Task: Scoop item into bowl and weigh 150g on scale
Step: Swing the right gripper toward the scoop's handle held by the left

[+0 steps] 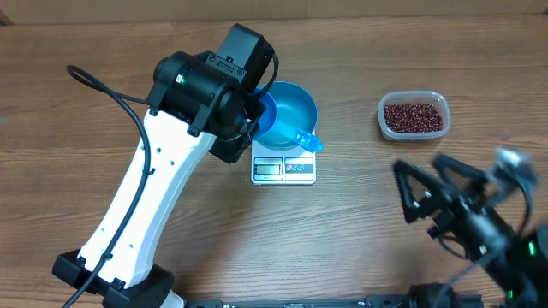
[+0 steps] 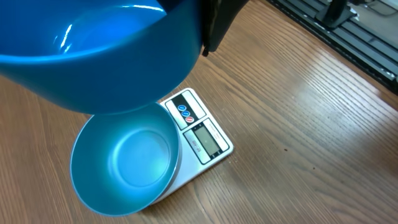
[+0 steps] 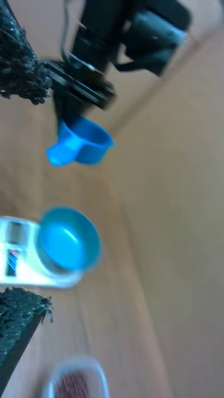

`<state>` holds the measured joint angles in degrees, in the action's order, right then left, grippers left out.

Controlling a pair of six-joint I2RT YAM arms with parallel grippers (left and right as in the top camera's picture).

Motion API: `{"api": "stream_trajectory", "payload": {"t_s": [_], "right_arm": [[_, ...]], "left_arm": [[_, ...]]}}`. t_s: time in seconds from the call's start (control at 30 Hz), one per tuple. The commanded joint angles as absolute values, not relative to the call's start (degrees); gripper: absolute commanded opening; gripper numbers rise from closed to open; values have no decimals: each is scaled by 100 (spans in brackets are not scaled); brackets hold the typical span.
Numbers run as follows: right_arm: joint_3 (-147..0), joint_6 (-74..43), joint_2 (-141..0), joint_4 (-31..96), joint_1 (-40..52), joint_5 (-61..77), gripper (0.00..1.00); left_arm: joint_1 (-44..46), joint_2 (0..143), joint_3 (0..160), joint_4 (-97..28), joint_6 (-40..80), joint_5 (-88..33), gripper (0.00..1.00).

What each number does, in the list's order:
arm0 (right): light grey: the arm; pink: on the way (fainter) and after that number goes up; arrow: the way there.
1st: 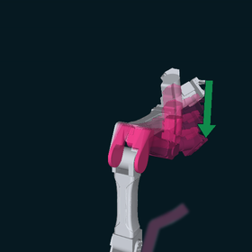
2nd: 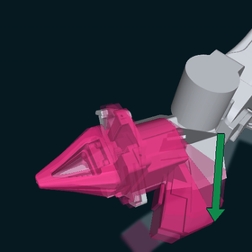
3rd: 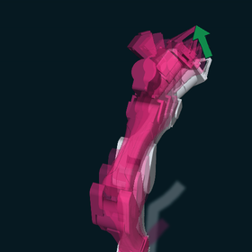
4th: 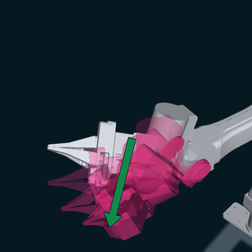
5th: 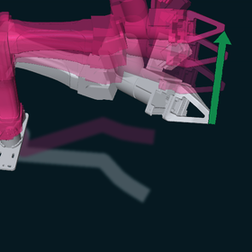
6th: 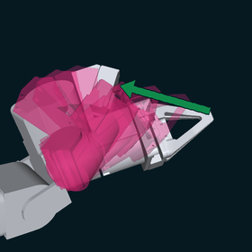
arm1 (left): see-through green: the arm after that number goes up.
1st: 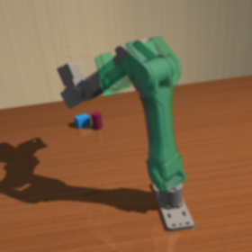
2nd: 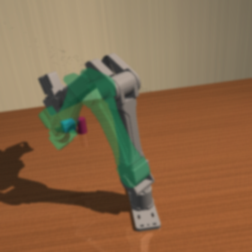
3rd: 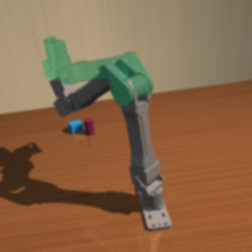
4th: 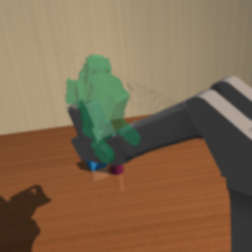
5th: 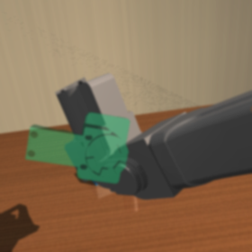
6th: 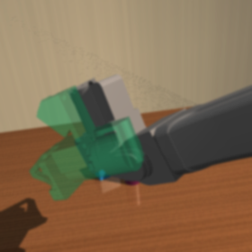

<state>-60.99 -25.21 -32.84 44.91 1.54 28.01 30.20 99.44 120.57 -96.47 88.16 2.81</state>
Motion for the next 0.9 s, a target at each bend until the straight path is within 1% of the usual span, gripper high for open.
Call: {"api": "stream_trajectory", "payload": {"t_s": [0.0, 0.27, 0.4, 0.47, 0.53, 0.7, 0.87], "right_arm": [[-6200, -2576, -3835, 4338, 139, 3791, 100], [-6200, -4405, -4814, 3940, 139, 3844, 100], [-6200, -4950, -5249, 3538, 169, 4025, 100], [-6200, -5081, -5413, 3275, 228, 4165, 100], [-6200, -5153, -5621, 2722, 403, 4449, 100], [-6200, -5428, -5811, 1857, 843, 4508, 100], [-6200, -5555, -5861, 1516, 1267, 4307, 100]], "left_arm": [[3044, 9974, 12090, -9662, 9159, 193, 4], [3044, 9974, 12090, -9638, 10121, -137, 4], [3044, 9974, 12092, -9367, 10455, -532, 4], [3044, 9974, 12092, -9144, 10484, -716, 4], [3046, 9974, 12090, -8842, 10484, -906, 4], [3046, 9974, 12092, -8665, 10549, -1068, 4], [3046, 9974, 12092, -8611, 10549, -1365, 4]]}}
